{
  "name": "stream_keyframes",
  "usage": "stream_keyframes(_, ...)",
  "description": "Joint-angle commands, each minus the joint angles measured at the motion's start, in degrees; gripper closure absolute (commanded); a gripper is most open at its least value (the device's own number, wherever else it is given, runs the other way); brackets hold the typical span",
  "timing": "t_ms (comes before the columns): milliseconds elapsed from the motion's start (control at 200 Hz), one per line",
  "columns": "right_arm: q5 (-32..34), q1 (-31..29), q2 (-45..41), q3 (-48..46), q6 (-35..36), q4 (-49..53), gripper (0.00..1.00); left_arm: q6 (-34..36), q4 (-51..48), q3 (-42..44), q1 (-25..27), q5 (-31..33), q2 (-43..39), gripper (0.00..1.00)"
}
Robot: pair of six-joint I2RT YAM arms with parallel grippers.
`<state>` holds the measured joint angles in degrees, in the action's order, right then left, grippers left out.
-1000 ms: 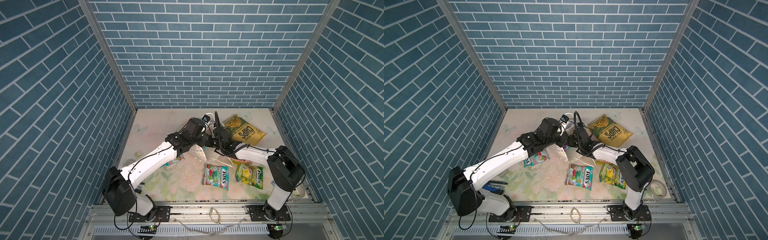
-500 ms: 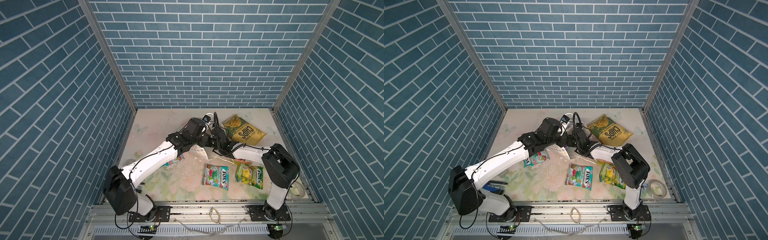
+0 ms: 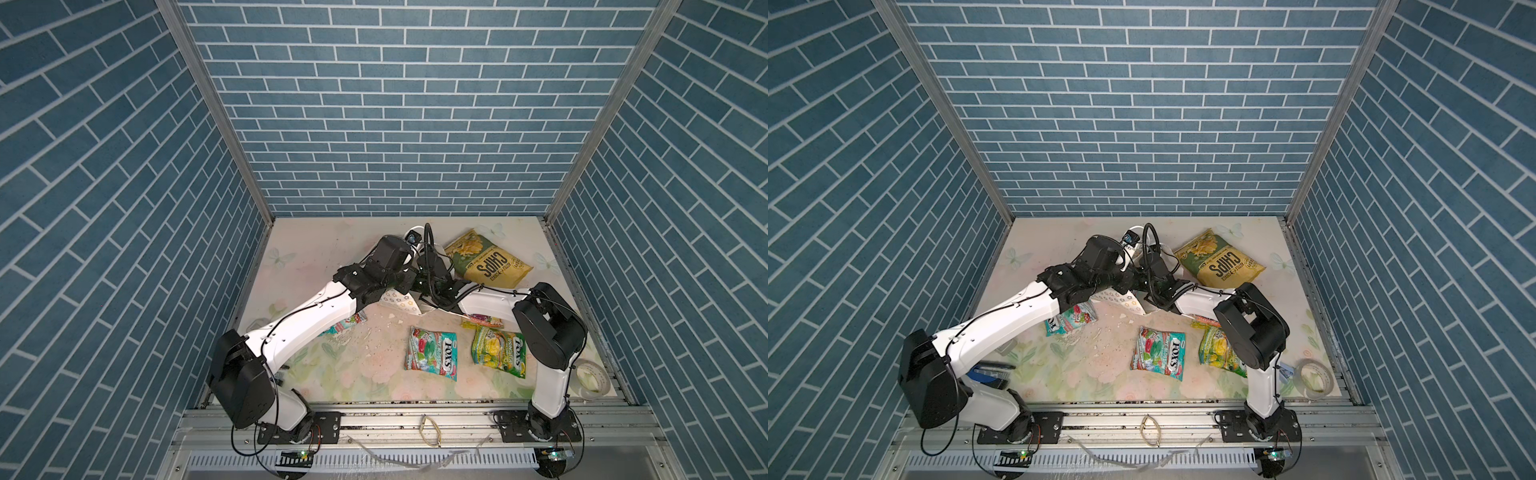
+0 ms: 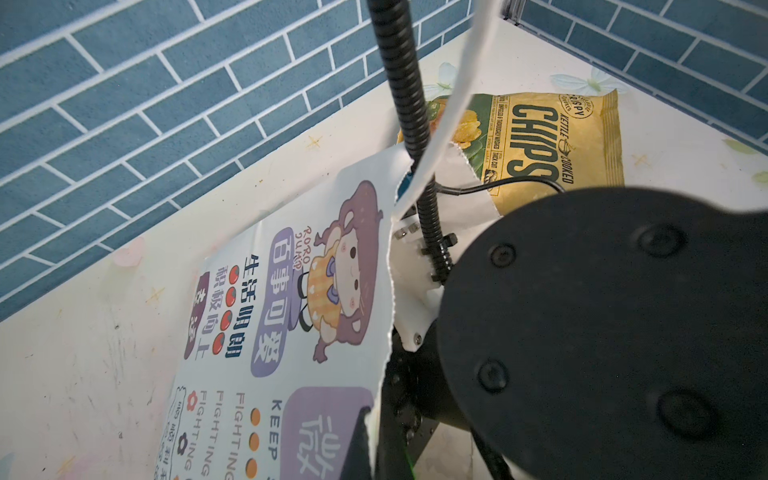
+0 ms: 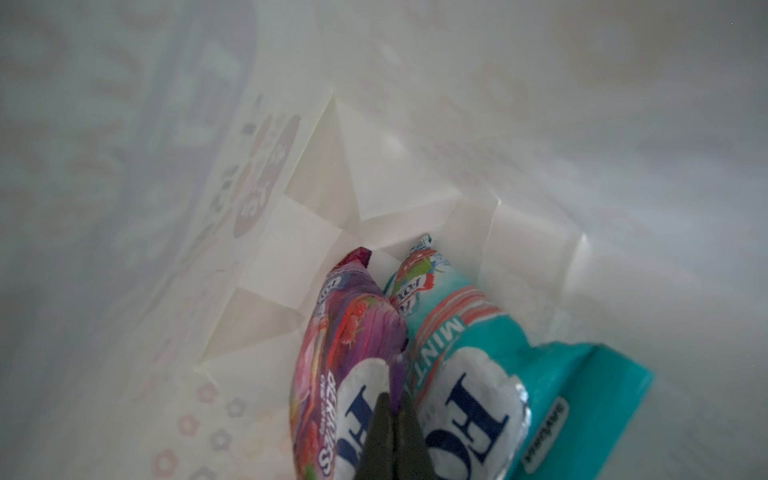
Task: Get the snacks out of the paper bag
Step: 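Reach the right gripper down into the bag toward the purple berries pack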
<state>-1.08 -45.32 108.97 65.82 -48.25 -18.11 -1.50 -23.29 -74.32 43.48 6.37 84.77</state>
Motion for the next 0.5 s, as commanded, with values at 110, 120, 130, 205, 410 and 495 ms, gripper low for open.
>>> stream_keyframes(110,-0.2,-0.2,-4.3,-4.1,0.9,-4.4,1.0,0.5,-1.3,-1.1,0.2,0.3,0.0,1.0)
stream_keyframes(120,0.0,-0.1,-4.7,-4.4,0.9,-4.5,1.0,0.5,-1.3,-1.1,0.1,0.3,0.0,1.0)
stream_keyframes(130,0.1,-0.1,-5.0,-4.7,0.8,-4.8,1.0,0.4,-1.3,-1.0,0.1,0.4,0.0,1.0)
stream_keyframes(205,0.0,0.2,-7.4,-6.9,0.6,-7.2,1.0,0.0,-1.6,-1.2,0.1,1.3,0.1,1.0)
stream_keyframes(410,-6.8,1.8,-11.6,-11.1,-2.6,-14.7,1.0,-0.6,-2.1,-1.6,0.0,3.1,0.0,1.0)
stream_keyframes(495,-8.1,2.2,-13.1,-12.5,-4.1,-17.1,1.0,-0.6,-2.0,-1.4,0.0,3.3,-0.1,1.0)
